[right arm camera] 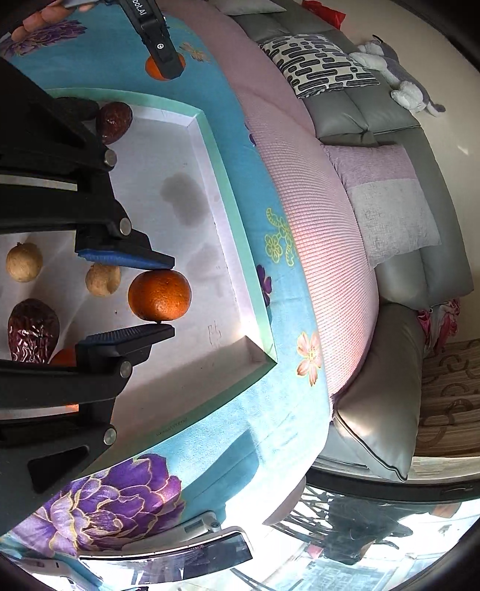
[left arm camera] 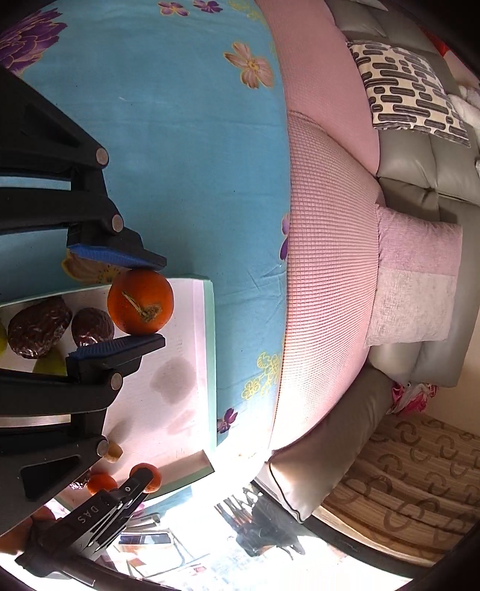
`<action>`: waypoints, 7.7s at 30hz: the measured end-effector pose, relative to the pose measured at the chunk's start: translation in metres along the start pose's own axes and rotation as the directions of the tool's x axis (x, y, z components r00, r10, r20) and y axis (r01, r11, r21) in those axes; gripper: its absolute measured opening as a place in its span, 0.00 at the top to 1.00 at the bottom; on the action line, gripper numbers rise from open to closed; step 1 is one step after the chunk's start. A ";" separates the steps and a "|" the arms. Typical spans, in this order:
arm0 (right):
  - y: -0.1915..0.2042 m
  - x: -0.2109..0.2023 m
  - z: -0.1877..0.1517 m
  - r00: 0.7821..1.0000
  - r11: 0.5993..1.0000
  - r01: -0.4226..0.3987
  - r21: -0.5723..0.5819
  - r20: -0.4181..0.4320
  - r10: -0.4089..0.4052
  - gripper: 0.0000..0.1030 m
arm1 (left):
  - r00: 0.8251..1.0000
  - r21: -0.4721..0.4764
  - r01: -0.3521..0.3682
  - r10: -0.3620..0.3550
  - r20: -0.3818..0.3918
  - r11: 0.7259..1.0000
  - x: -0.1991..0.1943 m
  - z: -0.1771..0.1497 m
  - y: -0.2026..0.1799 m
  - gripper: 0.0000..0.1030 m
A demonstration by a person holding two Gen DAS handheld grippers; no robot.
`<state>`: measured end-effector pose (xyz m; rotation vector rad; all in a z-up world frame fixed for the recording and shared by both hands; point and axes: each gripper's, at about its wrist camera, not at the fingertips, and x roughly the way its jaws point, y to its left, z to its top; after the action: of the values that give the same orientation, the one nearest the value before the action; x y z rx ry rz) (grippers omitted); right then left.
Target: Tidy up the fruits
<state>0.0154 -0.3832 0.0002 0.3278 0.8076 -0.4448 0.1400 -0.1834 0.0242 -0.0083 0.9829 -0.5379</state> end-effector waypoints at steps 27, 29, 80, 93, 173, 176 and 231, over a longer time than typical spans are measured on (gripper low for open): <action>-0.023 0.025 -0.001 0.997 0.997 0.071 -0.013 -0.042 -0.072 0.70 | 0.989 0.093 -0.053 0.065 -0.130 0.994 0.064 -0.006 -0.038 0.64; -0.022 0.025 -0.001 0.996 0.997 0.073 -0.015 -0.043 -0.074 0.70 | 0.989 0.091 -0.054 0.066 -0.131 0.994 0.063 -0.006 -0.038 0.64; 0.007 0.002 0.003 0.998 0.990 0.055 -0.127 -0.018 -0.058 0.07 | 0.964 -0.073 -0.263 0.264 0.006 0.962 0.006 -0.011 0.030 0.00; 0.027 -0.014 0.000 1.000 0.987 0.009 -0.159 0.009 -0.007 0.06 | 0.958 -0.091 -0.276 0.282 0.059 0.957 -0.011 -0.035 0.048 0.00; 0.076 -0.084 -0.104 0.998 0.960 -0.051 -0.275 -0.042 0.041 0.06 | 0.910 -0.061 -0.413 0.415 0.008 0.909 -0.082 -0.140 0.068 0.00; 0.076 -0.084 -0.104 0.998 0.960 -0.051 -0.276 -0.042 0.041 0.06 | 0.911 -0.060 -0.411 0.412 0.005 0.910 -0.082 -0.141 0.068 0.00; 0.076 -0.081 -0.106 0.998 0.958 -0.053 -0.284 -0.057 0.038 0.06 | 0.880 -0.033 -0.474 0.475 0.001 0.880 -0.084 -0.144 0.067 0.00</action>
<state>-0.0613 -0.2500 0.0013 0.0894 0.8993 -0.2720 0.0181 -0.0558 -0.0074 0.1991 0.9426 -0.0678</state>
